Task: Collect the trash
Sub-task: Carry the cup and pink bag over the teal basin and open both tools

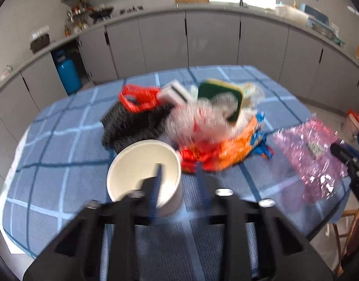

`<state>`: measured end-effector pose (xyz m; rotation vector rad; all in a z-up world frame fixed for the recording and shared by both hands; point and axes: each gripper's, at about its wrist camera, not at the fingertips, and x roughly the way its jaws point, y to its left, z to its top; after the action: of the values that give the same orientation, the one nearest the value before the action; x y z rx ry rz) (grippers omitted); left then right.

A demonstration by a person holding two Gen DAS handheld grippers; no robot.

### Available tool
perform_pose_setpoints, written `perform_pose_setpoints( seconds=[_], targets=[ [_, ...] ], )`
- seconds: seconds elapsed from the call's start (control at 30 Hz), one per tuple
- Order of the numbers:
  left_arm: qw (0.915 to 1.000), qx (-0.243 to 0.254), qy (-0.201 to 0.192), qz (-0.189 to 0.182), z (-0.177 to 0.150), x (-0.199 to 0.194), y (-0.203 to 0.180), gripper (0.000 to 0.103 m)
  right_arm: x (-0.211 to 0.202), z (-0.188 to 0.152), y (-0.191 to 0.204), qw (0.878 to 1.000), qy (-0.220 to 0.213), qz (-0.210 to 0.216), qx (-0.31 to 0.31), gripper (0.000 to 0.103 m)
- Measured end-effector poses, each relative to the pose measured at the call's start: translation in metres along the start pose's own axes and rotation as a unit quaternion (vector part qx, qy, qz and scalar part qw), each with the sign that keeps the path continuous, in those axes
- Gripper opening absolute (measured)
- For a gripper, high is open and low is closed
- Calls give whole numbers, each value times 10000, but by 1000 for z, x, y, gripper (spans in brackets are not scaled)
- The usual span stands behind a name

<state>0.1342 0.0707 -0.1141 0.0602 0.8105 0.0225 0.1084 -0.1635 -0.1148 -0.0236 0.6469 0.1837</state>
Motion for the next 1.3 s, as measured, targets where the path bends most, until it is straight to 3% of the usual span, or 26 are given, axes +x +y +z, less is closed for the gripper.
perform_pose_setpoints(
  seconds=[0.23, 0.4, 0.57, 0.83, 1.07, 1.3],
  targets=[
    [9990, 159, -411, 81, 12, -27, -5, 6, -10, 4, -8, 9998, -189, 0, 84, 16],
    [9959, 366, -794, -230, 33, -47, -33, 6, -25, 9, -29, 9988, -397, -204, 222, 16],
    [9883, 764, -1099, -730, 56, -53, -85, 6, -35, 11, -64, 9959, -517, -571, 479, 16],
    [9718, 1316, -1253, -1502, 83, -38, -183, 6, -34, -3, -145, 9855, -409, -1302, 1006, 16],
    [9538, 1788, -1167, -2115, 87, -17, -273, 6, -20, -25, -218, 9718, -190, -1908, 1373, 16],
    [9401, 2038, -977, -2553, 80, 6, -334, 6, 0, -46, -266, 9639, 0, -2110, 1623, 16]
  ],
)
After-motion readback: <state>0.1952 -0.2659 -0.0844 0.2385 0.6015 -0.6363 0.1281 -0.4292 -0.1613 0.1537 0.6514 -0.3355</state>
